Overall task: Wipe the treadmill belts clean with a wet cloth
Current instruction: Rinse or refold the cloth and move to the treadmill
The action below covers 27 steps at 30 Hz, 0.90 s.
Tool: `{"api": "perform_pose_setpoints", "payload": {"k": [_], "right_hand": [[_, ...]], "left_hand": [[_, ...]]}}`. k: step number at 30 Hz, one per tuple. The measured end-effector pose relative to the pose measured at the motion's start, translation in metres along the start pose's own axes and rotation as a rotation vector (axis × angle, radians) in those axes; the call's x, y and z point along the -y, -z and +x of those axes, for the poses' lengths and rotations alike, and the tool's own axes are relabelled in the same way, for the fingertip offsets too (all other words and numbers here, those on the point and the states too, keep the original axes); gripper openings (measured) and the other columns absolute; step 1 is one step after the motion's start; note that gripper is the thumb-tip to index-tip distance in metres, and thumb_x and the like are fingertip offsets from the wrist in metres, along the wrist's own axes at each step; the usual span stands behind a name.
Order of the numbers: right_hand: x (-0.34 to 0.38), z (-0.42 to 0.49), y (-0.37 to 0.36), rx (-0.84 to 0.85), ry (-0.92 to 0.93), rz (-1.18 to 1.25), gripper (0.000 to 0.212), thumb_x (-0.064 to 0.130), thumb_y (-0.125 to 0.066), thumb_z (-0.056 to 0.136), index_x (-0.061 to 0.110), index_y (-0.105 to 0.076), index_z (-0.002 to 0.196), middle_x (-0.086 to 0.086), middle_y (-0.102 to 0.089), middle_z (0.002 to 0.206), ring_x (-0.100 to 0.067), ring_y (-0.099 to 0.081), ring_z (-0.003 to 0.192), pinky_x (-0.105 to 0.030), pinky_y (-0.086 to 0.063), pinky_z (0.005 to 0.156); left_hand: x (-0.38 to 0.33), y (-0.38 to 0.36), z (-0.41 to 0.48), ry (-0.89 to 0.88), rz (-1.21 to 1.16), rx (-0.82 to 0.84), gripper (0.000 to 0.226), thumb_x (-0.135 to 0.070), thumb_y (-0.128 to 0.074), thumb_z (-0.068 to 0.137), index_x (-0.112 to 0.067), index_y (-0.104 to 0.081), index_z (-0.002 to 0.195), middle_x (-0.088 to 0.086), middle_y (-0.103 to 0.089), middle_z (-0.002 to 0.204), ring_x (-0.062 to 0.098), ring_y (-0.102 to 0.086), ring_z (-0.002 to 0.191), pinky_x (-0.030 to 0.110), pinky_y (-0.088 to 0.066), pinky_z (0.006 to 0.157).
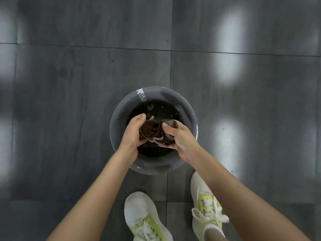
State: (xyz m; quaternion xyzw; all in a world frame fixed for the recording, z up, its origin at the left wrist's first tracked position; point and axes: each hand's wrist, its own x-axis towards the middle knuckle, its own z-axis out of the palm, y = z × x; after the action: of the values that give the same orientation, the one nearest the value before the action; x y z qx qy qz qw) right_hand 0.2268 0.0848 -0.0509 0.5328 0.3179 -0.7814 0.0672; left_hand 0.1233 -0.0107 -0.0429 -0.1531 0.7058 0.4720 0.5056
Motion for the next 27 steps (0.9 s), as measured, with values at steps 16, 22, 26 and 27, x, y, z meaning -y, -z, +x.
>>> {"api": "perform_pose_setpoints", "payload": {"k": [16, 22, 26, 27], "right_hand": [[0.075, -0.356, 0.063, -0.297, 0.277, 0.538, 0.012, 0.006, -0.053, 0.092, 0.01, -0.062, 0.099, -0.01, -0.069, 0.091, -0.025, -0.066, 0.082, -0.036, -0.057, 0.06], [0.042, -0.502, 0.134, -0.539, 0.366, 0.822, 0.015, 0.008, -0.055, 0.091, 0.014, -0.063, 0.102, -0.005, -0.069, 0.09, -0.02, -0.067, 0.079, -0.036, -0.055, 0.061], [0.005, -0.591, 0.199, -0.743, 0.401, 1.026, 0.004, 0.014, -0.057, 0.092, 0.014, -0.061, 0.094, -0.009, -0.067, 0.089, -0.023, -0.066, 0.078, -0.037, -0.056, 0.063], [-0.007, -0.611, 0.217, -0.797, 0.412, 1.074, 0.004, 0.015, -0.058, 0.092, 0.013, -0.061, 0.094, -0.011, -0.067, 0.091, -0.025, -0.066, 0.081, -0.038, -0.056, 0.065]], "left_hand": [[-0.13, -0.114, -0.315, -0.117, 0.617, 0.595, 0.071, -0.047, -0.072, 0.067, -0.039, -0.046, 0.133, -0.016, -0.047, 0.131, 0.003, -0.045, 0.121, 0.029, -0.032, 0.104], [-0.107, -0.206, -0.436, -0.383, 1.066, 0.904, 0.046, -0.053, -0.077, 0.051, -0.045, -0.066, 0.094, -0.013, -0.043, 0.135, 0.004, -0.038, 0.129, 0.027, -0.027, 0.108], [-0.062, -0.3, -0.508, -0.502, 1.296, 1.059, 0.025, -0.031, -0.087, 0.062, -0.038, -0.064, 0.068, -0.009, -0.052, 0.121, 0.009, -0.048, 0.12, 0.021, -0.029, 0.095], [-0.047, -0.324, -0.528, -0.526, 1.345, 1.101, 0.024, -0.026, -0.085, 0.067, -0.035, -0.062, 0.069, -0.008, -0.051, 0.12, 0.008, -0.048, 0.118, 0.02, -0.03, 0.092]]}}
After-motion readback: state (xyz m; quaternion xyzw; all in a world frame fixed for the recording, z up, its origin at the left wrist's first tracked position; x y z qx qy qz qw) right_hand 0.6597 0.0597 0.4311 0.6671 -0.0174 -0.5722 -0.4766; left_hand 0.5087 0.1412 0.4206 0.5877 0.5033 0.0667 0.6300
